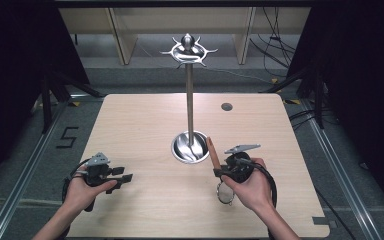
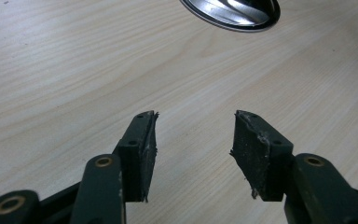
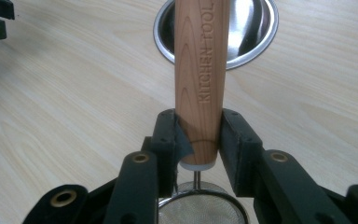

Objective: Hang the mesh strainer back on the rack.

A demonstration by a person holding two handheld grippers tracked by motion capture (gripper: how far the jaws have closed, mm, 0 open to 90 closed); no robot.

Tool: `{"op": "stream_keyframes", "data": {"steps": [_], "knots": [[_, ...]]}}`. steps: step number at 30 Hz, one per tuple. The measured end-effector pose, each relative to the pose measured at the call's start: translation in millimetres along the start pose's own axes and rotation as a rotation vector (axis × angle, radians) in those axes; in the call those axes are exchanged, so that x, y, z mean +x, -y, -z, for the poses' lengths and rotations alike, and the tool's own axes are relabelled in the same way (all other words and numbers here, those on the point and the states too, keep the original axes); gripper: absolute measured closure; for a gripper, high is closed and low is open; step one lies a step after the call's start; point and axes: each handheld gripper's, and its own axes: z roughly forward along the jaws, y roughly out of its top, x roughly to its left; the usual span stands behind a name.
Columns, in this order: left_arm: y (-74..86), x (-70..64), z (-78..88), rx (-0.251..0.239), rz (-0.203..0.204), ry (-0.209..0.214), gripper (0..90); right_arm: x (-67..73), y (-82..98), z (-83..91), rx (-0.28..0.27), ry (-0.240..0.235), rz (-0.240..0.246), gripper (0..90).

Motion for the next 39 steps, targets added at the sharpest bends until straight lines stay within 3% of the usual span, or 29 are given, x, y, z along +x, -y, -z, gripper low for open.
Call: {"op": "stream_keyframes", "data": {"steps": [1, 2, 8, 9, 10, 12, 13, 14, 15, 16, 18, 24, 25, 29, 30, 37, 38, 39], "knots": [[0.4, 1.5, 0.2, 0.007, -0.012, -0.006, 48.2, -0.6, -0.2, 0.0, 0.004, -0.004, 0.013, 69.3], [1.5, -0.2, -2.2, -0.024, 0.012, -0.011, 48.2, 1.9, -0.2, -0.1, -0.003, -0.012, -0.004, 69.3], [1.6, 1.4, -2.9, -0.007, 0.0, -0.01, 48.2, 2.6, -3.9, 3.3, -0.05, -0.012, 0.026, 69.3], [1.0, 2.1, -1.9, 0.014, -0.002, -0.006, 48.2, 3.0, -4.7, 4.7, -0.059, -0.016, 0.024, 69.3], [1.2, 1.8, -2.7, 0.006, 0.006, -0.006, 48.2, 4.6, -5.1, 6.6, -0.074, -0.056, 0.029, 69.3], [1.2, 2.5, -2.7, 0.011, 0.0, -0.007, 48.2, 3.6, -6.3, 7.5, -0.12, -0.051, 0.047, 69.2], [1.3, 2.2, -2.9, 0.01, 0.001, -0.01, 48.2, 3.8, -7.4, 11.0, -0.096, -0.05, 0.044, 69.3], [1.3, 1.7, -2.9, 0.009, 0.0, -0.017, 48.2, 2.9, -8.1, 10.8, -0.108, -0.055, 0.056, 69.3], [1.4, 1.6, -3.0, 0.008, -0.001, -0.017, 48.2, 4.2, -7.9, 10.7, -0.132, -0.052, 0.038, 69.2], [1.2, 1.8, -3.1, 0.009, -0.003, -0.015, 48.2, 3.8, -8.9, 13.8, -0.109, -0.06, 0.04, 69.3], [1.0, 1.0, -3.6, -0.001, 0.013, -0.006, 48.2, 4.3, -9.8, 15.6, -0.121, -0.062, 0.039, 69.2], [0.7, 0.9, -3.8, -0.005, 0.011, -0.005, 48.2, 3.4, -11.0, 17.0, -0.135, -0.054, 0.067, 69.3], [0.7, 0.7, -3.9, -0.006, 0.013, -0.006, 48.2, 4.9, -11.7, 17.8, -0.133, -0.07, 0.042, 69.3], [0.6, 1.7, -3.8, 0.004, 0.004, -0.003, 48.2, 6.1, -13.4, 19.8, -0.134, -0.055, 0.061, 69.3], [0.7, 1.1, -4.5, -0.005, 0.015, -0.003, 48.2, 5.6, -14.2, 18.9, -0.154, -0.049, 0.092, 69.2], [0.5, 1.5, -3.1, 0.0, 0.008, -0.012, 48.2, 8.2, -17.4, 21.8, -0.176, -0.052, 0.096, 69.3], [0.9, 0.8, -3.7, -0.014, 0.016, -0.016, 48.2, 6.5, -18.4, 22.0, -0.188, -0.045, 0.125, 69.3], [0.8, 1.5, -3.1, -0.006, 0.01, -0.014, 48.2, 8.3, -19.3, 23.9, -0.192, -0.049, 0.098, 69.3]]}}
